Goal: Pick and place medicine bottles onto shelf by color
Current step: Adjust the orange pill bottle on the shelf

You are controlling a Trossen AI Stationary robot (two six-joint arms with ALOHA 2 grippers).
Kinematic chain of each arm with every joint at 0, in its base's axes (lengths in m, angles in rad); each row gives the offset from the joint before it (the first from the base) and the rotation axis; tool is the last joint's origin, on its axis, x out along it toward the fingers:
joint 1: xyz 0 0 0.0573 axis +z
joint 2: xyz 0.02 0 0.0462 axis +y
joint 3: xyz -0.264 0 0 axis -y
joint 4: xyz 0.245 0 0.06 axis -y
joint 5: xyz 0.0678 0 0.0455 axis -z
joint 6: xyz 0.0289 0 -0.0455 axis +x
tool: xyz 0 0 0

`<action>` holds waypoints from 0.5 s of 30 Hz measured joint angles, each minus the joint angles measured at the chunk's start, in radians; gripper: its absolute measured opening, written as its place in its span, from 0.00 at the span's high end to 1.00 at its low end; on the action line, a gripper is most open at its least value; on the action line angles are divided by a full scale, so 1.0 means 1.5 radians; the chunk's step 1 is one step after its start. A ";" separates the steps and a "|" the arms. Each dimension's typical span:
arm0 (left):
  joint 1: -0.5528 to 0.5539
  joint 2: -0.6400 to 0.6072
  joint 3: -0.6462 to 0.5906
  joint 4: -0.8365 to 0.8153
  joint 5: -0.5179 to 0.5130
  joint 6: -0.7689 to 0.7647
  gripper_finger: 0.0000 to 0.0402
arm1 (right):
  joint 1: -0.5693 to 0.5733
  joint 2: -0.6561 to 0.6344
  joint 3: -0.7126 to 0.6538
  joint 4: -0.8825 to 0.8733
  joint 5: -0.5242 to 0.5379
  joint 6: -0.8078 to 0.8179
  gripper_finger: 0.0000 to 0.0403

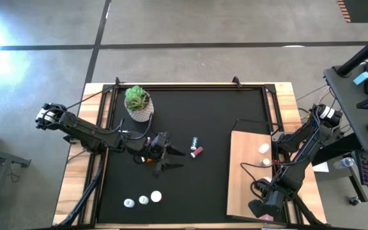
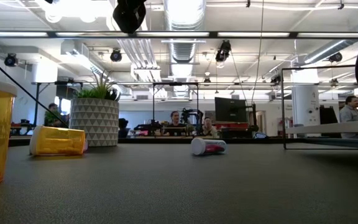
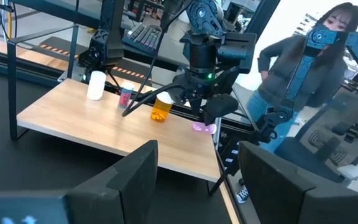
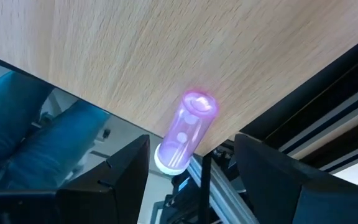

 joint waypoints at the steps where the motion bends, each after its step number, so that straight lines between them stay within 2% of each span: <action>1: 0.000 0.000 0.000 0.000 0.000 0.000 0.48 | 0.000 0.000 0.000 0.003 0.000 0.003 0.45; 15: 0.000 0.000 0.000 -0.002 0.001 0.000 0.48 | -0.001 0.000 -0.004 0.033 -0.019 0.093 0.45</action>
